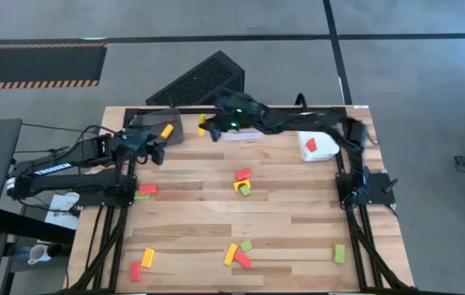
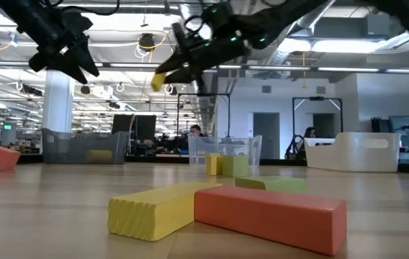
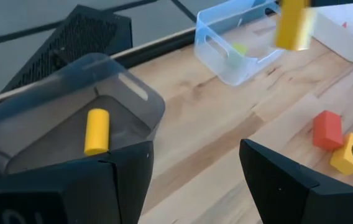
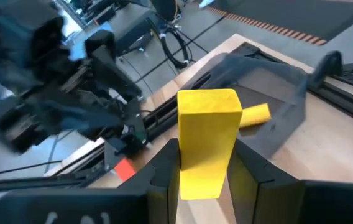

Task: Sort & place blocks by color
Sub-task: Put the yellow block into the black bin

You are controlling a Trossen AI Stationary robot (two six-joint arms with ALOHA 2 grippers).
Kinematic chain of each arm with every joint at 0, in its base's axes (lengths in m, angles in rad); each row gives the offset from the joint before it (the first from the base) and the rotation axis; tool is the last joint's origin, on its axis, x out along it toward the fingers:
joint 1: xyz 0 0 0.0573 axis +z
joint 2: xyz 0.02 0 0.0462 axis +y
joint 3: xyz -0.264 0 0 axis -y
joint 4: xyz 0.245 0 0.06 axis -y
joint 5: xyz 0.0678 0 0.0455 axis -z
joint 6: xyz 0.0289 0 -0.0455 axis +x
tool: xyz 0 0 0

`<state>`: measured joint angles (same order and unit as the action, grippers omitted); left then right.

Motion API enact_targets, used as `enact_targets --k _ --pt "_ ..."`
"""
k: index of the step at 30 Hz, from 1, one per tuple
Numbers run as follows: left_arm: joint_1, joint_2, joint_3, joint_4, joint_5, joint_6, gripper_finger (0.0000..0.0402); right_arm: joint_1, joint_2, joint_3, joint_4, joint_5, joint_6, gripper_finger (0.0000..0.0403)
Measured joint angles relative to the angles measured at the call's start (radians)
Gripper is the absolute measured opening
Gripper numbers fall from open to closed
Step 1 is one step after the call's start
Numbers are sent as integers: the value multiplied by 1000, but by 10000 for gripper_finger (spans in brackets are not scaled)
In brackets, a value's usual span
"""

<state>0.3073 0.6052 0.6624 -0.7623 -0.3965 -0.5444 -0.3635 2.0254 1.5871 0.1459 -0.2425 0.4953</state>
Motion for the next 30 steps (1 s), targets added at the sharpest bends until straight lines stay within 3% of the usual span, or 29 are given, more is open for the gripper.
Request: enact_targets --k 9,17,25,30 --pt "0 1 0 -59 1 -11 224 1 350 427 -98 -50 15 108" --pt "0 1 0 -83 47 -48 224 10 584 756 -140 -13 35 108" --pt "-1 1 0 -86 70 -85 224 0 616 749 -128 48 51 110" --pt "-1 1 0 -86 70 -89 224 1 616 749 -130 118 5 138"
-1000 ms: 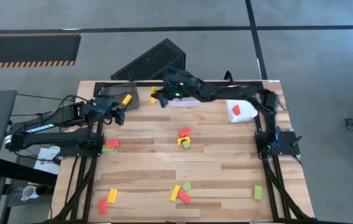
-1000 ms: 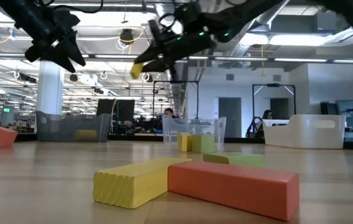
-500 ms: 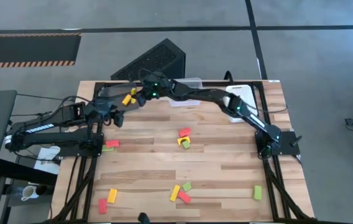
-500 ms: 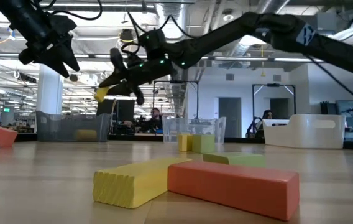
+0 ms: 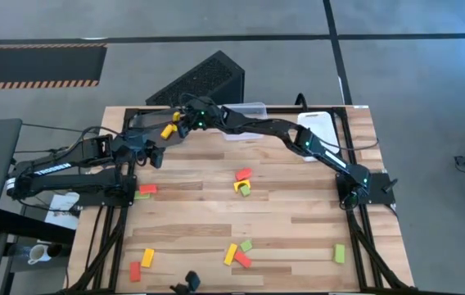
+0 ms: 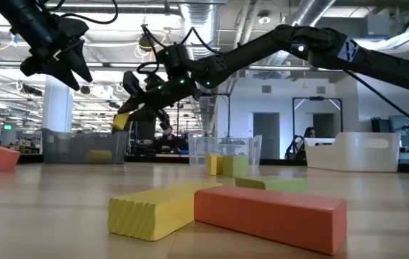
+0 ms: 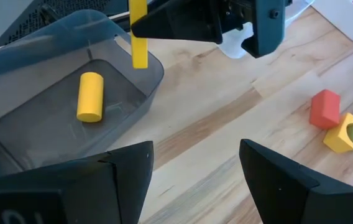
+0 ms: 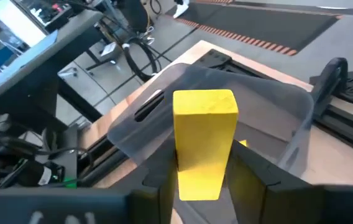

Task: Sort & place blocks by color
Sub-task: Put the yellow block into the black bin, then put the orange block into the white bin

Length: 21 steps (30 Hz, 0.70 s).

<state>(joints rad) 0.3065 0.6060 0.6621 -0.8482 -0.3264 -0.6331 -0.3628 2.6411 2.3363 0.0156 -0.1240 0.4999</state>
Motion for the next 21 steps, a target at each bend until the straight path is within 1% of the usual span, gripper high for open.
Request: enact_targets --k 7,12,18,21 --pt "0 0 0 0 0 0 224 -5 0 0 -12 -6 -1 197" --pt "0 0 0 0 -1 0 224 -5 -2 0 -11 -10 -1 226" --pt "0 0 0 0 11 5 224 -14 -38 0 -12 -100 -1 235" --pt "0 0 0 0 36 23 224 -21 -80 0 -42 -177 -2 231"
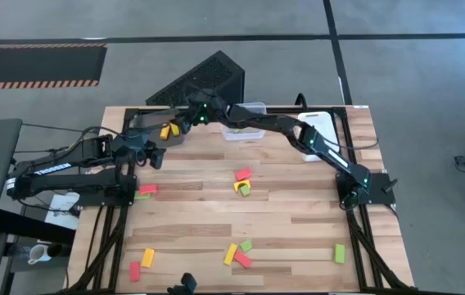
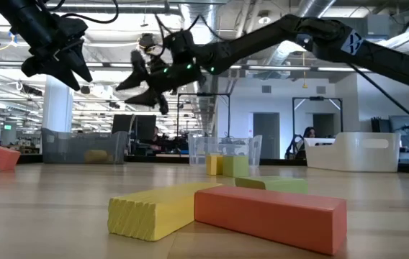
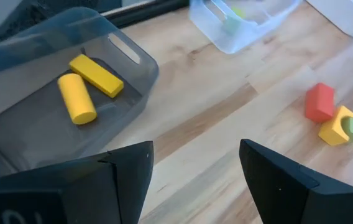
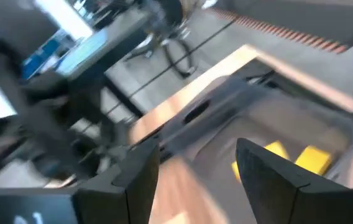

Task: Sort & place blocks by color
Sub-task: Put the orange block into the white bin

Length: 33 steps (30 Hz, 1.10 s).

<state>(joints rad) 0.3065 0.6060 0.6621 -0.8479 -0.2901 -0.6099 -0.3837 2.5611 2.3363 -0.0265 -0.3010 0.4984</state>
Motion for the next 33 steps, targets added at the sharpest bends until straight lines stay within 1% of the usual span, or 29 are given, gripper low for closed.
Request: enact_targets --k 3,5,7,12,15,17,20,23,26,33 --pt "0 0 0 0 53 24 224 -12 -52 0 -128 -121 -47 226" --pt "0 0 0 0 101 30 224 -19 -93 0 -259 -199 -112 223" --pt "0 0 0 0 158 40 224 -20 -137 0 -409 -242 -190 221" --pt "0 5 0 -15 307 50 224 -9 -244 0 -824 -250 -434 210" --pt "-1 18 0 -49 384 76 224 7 -299 0 -1045 -250 -530 201" --pt "-8 34 0 -67 410 98 224 22 -329 0 -1168 -250 -573 196" --pt "-26 75 0 -66 410 124 224 50 -368 0 -1337 -250 -627 190" --pt "-43 130 0 -66 421 166 224 88 -405 0 -1448 -249 -666 182" --pt "-61 198 0 -83 447 211 224 130 -436 0 -1521 -249 -688 173" --pt "-73 374 0 -220 442 297 224 224 -510 0 -1544 -248 -685 152"
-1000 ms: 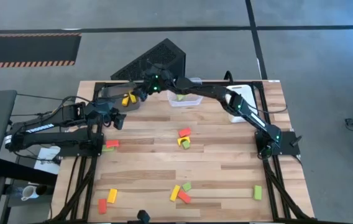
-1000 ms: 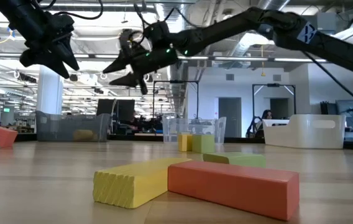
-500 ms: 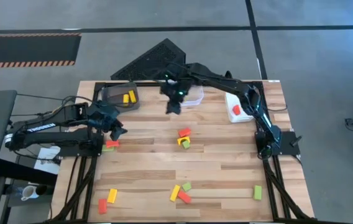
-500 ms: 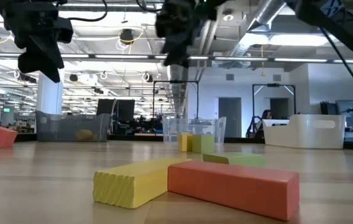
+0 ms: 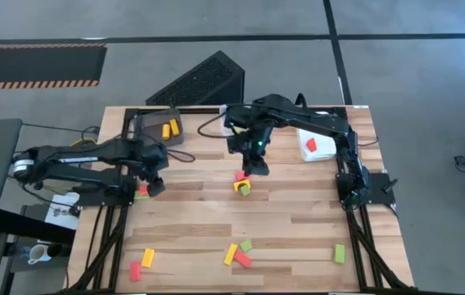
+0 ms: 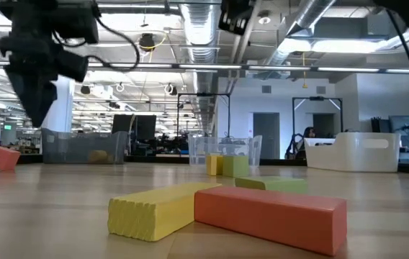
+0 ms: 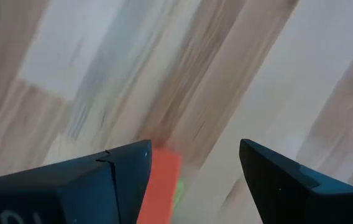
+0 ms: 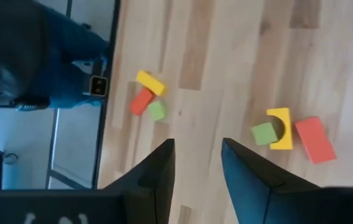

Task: Sort & place blocks by color
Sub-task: Put the orange block into the white bin

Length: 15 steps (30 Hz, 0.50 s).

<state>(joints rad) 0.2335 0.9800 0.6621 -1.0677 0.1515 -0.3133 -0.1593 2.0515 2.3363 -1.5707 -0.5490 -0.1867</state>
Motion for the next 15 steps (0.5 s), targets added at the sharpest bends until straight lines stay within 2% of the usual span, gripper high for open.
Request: enact_targets --k 3,10,15 --pt "0 70 0 -34 -3 25 224 38 -35 0 0 20 16 140" --pt "0 207 0 -51 -4 51 224 109 -129 -11 1 142 83 114" --pt "-1 311 0 -49 -37 55 224 146 -241 -111 4 222 145 102"
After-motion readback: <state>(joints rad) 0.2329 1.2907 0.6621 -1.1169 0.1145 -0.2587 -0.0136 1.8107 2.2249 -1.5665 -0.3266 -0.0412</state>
